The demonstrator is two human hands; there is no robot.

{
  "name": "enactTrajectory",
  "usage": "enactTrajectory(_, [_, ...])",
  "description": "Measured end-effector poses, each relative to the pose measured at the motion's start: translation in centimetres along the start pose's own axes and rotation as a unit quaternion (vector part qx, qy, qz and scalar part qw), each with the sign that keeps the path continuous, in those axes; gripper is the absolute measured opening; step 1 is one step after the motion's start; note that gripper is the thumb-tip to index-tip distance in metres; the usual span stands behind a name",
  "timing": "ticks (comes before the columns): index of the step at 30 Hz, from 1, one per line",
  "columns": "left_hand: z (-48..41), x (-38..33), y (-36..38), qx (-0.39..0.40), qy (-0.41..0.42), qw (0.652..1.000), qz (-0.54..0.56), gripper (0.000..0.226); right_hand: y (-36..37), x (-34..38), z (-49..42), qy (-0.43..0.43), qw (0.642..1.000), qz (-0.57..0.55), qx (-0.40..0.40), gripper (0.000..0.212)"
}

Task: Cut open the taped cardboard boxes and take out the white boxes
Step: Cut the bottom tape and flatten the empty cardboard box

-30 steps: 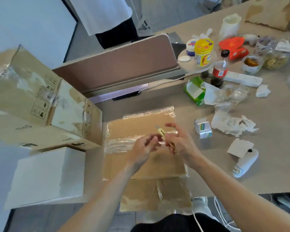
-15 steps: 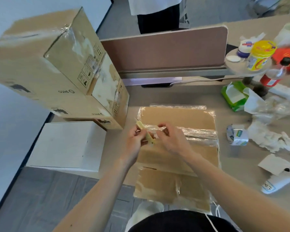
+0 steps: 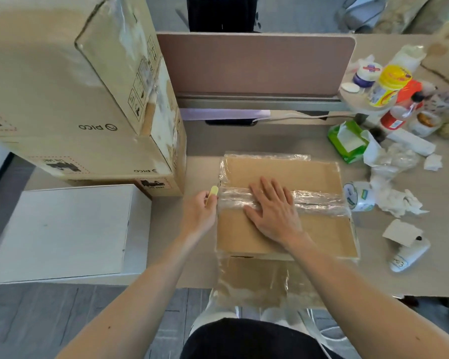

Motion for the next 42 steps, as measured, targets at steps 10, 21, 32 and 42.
enactTrajectory(10, [-0.9, 0.7, -1.5, 0.038, 0.052, 0.991, -0.117, 0.039, 0.7, 0.1, -0.3, 0.022, 1.0, 0.005, -0.02, 0.071])
enactTrajectory(21, [-0.6, 0.5, -2.5, 0.104, 0.062, 0.973, -0.198, 0.05, 1.3, 0.1, -0.8, 0.03, 0.999, -0.003, -0.038, 0.078])
enactTrajectory(32, [1.7, 0.9, -2.1, 0.11, 0.049, 0.976, -0.183, 0.049, 1.9, -0.2, -1.2, 0.035, 0.998, -0.001, -0.045, 0.071])
enactTrajectory(42, [4.6, 2.5, -0.8, 0.1, 0.05, 0.984, -0.142, 0.048, 1.8, -0.2, -1.3, 0.03, 0.998, -0.004, -0.048, 0.07])
Point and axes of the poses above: each hand's wrist, its own z-axis away from the middle knuckle, its own y-axis out of the palm, x = y × z, the point moved 1 cm from there along -z, towards the middle knuckle, and after that the axes turned 15 degrees about x, right-handed, at the moved point
